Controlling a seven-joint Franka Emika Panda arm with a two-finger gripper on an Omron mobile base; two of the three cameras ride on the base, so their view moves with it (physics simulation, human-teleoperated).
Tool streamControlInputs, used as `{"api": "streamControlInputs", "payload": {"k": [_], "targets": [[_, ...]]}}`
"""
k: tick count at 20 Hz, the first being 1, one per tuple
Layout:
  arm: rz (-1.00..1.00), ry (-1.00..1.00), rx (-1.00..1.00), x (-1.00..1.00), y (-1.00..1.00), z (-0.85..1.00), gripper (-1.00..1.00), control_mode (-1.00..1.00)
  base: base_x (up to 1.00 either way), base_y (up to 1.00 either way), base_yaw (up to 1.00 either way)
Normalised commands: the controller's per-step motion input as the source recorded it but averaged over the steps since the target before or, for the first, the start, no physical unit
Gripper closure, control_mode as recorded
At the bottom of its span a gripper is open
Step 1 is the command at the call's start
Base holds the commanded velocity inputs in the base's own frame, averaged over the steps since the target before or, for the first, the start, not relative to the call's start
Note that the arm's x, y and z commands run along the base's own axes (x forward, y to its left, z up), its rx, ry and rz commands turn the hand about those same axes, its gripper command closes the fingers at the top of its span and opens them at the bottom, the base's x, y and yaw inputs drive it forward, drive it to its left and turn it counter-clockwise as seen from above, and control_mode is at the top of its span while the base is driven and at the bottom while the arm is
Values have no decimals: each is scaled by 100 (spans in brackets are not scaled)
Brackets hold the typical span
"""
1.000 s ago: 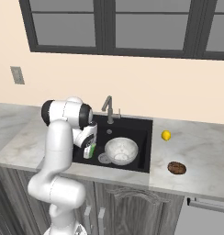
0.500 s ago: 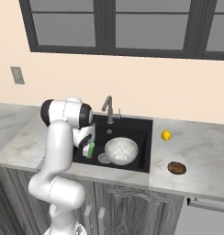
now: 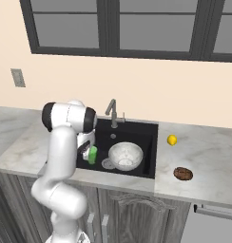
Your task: Remove the potato and lemon from the sink. Then move the bowl and cup from the counter to the sink for washing.
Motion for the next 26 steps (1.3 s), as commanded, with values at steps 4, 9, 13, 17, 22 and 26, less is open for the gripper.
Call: {"api": "streamControlInputs", "payload": {"k": [4, 9, 13, 17, 22, 26], "targets": [[0, -15, 0, -17, -10, 24, -100, -100, 0, 0, 0], [0, -11, 0, -19, -16, 24, -100, -100, 0, 0, 0], [-2, -3, -1, -13, -15, 28, -100, -100, 0, 0, 0], [-2, 0, -1, -4, -6, 36, -100, -100, 0, 0, 0], [-5, 0, -1, -6, -1, 37, -100, -100, 0, 0, 0], [-9, 0, -2, -24, -2, 29, -100, -100, 0, 0, 0]]}}
